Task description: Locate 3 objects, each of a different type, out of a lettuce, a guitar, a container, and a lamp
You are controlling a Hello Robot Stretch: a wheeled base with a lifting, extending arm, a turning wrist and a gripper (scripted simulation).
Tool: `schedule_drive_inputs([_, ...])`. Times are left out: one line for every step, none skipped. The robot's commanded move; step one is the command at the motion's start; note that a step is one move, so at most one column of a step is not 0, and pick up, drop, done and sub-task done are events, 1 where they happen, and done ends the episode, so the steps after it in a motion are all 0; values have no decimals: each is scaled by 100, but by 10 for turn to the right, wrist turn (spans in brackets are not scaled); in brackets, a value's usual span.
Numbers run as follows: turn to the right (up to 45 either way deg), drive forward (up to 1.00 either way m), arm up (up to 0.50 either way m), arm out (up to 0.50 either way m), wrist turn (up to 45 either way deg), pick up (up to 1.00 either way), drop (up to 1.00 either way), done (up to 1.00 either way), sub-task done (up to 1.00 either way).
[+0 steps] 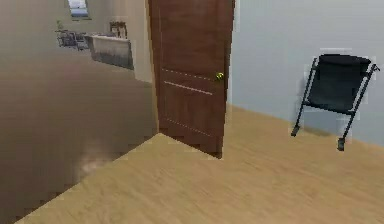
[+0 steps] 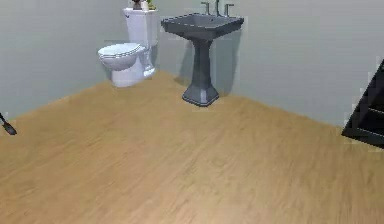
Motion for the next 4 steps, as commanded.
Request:
schedule_drive_inputs([-450, 0, 0, 0, 0, 0, 0, 0, 0])
schedule_drive_inputs([-330, 0, 0, 0, 0, 0, 0, 0, 0])
schedule_drive_inputs([0, 10, 0, 0, 0, 0, 0, 0, 0])
schedule_drive_inputs([-450, 0, 0, 0, 0, 0, 0, 0, 0])
